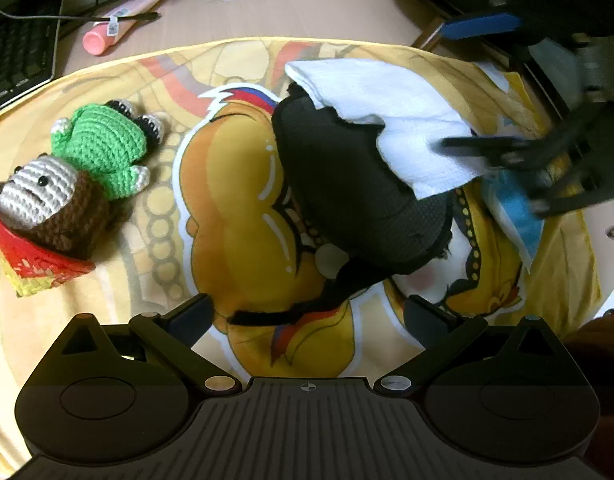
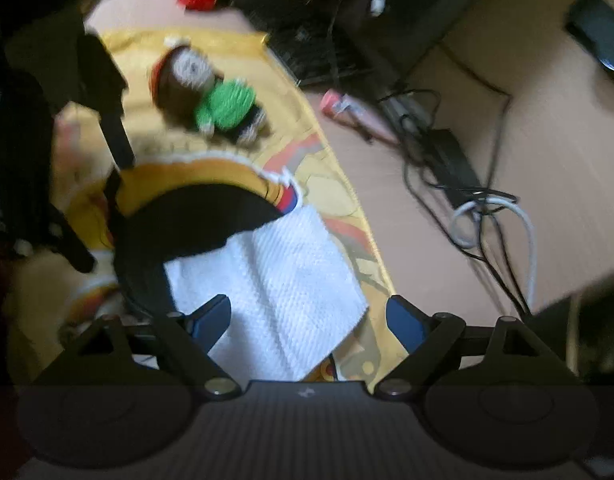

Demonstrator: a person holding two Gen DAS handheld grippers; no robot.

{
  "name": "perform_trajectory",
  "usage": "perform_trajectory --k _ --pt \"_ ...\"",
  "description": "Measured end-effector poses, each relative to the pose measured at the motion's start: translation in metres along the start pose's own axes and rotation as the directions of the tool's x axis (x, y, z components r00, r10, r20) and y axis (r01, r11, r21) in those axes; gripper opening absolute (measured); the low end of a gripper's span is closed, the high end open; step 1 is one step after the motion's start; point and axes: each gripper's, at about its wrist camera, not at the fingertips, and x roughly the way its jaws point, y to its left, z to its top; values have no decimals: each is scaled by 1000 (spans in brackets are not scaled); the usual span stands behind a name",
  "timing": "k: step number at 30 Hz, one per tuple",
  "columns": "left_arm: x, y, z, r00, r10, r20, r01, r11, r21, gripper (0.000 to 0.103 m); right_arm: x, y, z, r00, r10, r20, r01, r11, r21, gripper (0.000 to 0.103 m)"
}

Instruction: Clean container

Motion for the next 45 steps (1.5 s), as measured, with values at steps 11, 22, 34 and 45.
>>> perform_trajectory --k 11,22,34,45 --pt "0 3 -1 1000 -2 3 2 999 -43 103 73 -62 8 976 217 27 -215 927 307 91" --pt "1 0 4 1000 8 -7 -8 999 -37 103 51 -57 2 958 277 75 -285 883 372 12" --pt "-2 -7 -1 1000 -3 13 3 1000 -17 103 -10 -89 -59 844 312 437 -530 354 771 10" --pt "-9 -9 -7 999 -5 36 5 1000 -10 103 15 -13 -30 990 99 103 -142 746 651 31"
